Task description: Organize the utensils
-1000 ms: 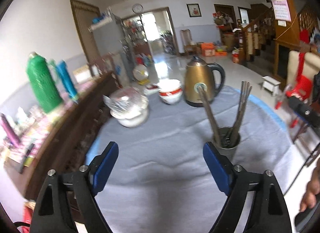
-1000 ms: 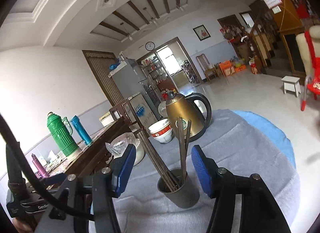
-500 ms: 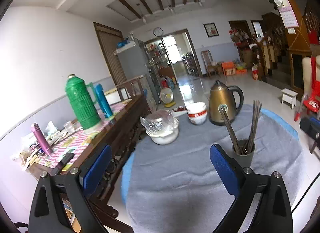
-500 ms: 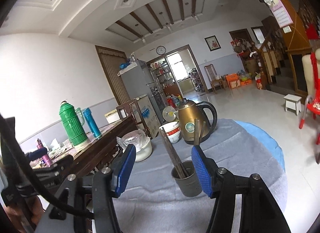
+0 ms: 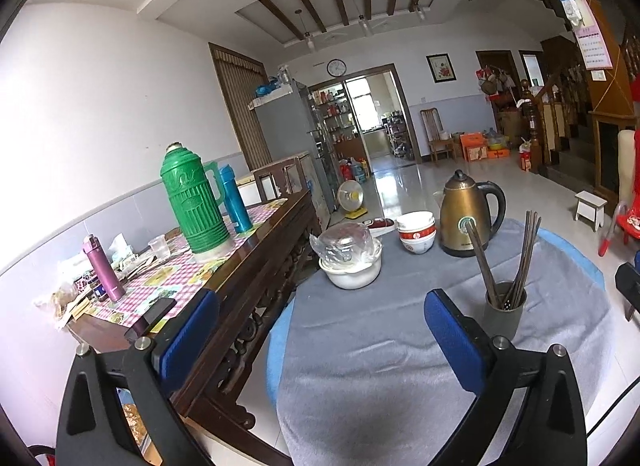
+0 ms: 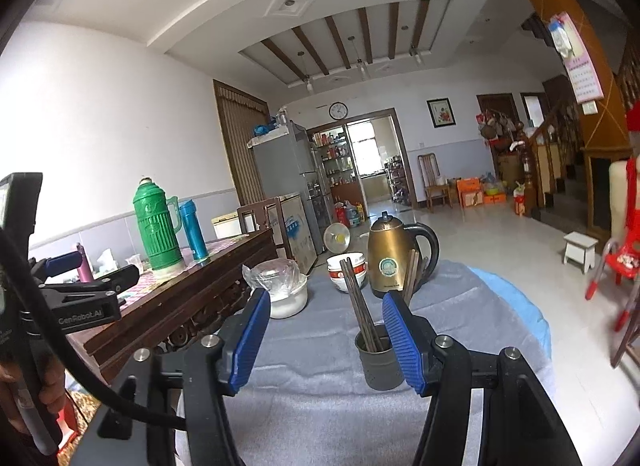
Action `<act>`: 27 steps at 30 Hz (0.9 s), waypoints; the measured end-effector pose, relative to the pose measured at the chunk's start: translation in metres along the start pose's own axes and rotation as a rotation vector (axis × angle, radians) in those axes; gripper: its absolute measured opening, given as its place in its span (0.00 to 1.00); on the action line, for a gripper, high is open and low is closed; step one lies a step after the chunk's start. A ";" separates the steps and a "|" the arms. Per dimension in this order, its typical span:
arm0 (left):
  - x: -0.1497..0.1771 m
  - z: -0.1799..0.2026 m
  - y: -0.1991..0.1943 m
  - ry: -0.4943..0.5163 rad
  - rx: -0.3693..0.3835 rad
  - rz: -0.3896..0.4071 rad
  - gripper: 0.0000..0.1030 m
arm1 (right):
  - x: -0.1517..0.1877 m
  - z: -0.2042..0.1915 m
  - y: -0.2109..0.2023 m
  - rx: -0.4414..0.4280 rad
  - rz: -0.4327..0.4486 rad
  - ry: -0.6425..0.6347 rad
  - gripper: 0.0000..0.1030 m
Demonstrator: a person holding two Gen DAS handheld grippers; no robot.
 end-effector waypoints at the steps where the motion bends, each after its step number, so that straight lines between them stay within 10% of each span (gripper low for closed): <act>1: 0.001 0.000 0.001 0.003 -0.003 -0.003 0.99 | 0.000 -0.003 0.000 0.001 0.000 -0.008 0.60; 27: -0.004 0.023 -0.033 0.065 -0.002 0.052 0.99 | -0.003 0.010 -0.032 0.077 0.049 -0.021 0.60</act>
Point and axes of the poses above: each gripper's, at about its wrist camera, not at the fingertips, and y roughly the way its jaws point, z to its right, x to its underside, the point moved 8 cm from there along y, roughly the way its jaws point, and after that the axes turned 15 degrees about -x, right-handed, at the moved point
